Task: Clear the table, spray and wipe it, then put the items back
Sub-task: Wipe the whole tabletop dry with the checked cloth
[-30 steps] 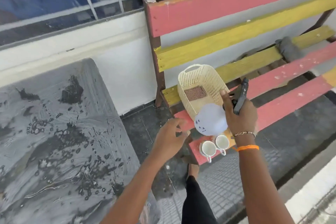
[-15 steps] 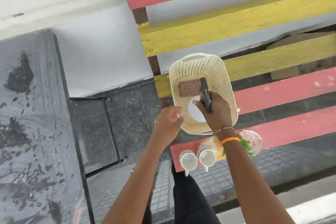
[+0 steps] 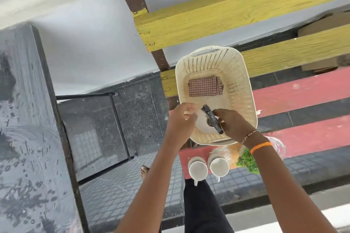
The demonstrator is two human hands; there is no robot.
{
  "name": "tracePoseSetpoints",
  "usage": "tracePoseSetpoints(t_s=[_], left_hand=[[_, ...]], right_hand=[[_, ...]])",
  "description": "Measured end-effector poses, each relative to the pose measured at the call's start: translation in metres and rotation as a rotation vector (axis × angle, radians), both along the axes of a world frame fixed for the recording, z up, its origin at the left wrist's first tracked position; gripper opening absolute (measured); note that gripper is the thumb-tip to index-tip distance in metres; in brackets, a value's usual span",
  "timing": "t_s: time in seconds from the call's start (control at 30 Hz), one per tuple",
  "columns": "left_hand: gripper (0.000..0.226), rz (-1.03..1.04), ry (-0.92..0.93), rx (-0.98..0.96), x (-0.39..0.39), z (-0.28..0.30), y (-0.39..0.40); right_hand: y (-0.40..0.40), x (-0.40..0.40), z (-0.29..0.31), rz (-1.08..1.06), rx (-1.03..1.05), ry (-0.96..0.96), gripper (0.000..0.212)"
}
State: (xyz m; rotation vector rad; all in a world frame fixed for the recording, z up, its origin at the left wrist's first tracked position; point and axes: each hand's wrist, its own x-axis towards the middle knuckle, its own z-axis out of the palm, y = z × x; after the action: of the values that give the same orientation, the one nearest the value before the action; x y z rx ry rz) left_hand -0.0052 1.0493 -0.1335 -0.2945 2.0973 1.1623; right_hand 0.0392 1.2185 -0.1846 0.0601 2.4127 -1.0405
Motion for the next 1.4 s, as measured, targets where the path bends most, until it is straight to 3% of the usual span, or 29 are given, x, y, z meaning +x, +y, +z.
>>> tracePoseSetpoints(t_s=[0.07, 0.23, 0.47, 0.6, 0.9, 1.03, 1.2, 1.4], left_hand=[[0.028, 0.016, 0.006, -0.006, -0.004, -0.001, 0.001], [0.030, 0.030, 0.023, -0.008, -0.009, -0.003, 0.005], [0.030, 0.043, 0.046, -0.026, 0.001, -0.008, 0.006], [0.030, 0.094, 0.024, -0.003, 0.009, -0.003, 0.001], [0.029, 0.098, 0.066, -0.001, 0.012, 0.005, -0.014], [0.027, 0.133, 0.086, -0.001, 0.014, 0.008, -0.028], [0.025, 0.187, 0.107, 0.046, 0.019, 0.021, -0.047], [0.024, 0.270, 0.080, 0.235, 0.028, 0.050, -0.073]], right_hand=[[0.013, -0.014, -0.002, -0.008, 0.004, -0.014, 0.038], [0.021, -0.072, -0.033, -0.140, 0.078, 0.089, 0.035], [0.007, -0.123, -0.085, 0.190, 0.424, -0.117, 0.060], [0.006, -0.133, -0.087, 0.266, 0.539, -0.017, 0.047], [0.002, -0.109, -0.075, 0.237, 0.524, 0.048, 0.025], [0.003, -0.109, -0.052, 0.049, 0.382, 0.066, 0.022], [-0.005, -0.106, 0.019, -0.112, 0.198, 0.295, 0.025], [-0.065, -0.087, 0.107, 0.025, 0.171, 0.582, 0.022]])
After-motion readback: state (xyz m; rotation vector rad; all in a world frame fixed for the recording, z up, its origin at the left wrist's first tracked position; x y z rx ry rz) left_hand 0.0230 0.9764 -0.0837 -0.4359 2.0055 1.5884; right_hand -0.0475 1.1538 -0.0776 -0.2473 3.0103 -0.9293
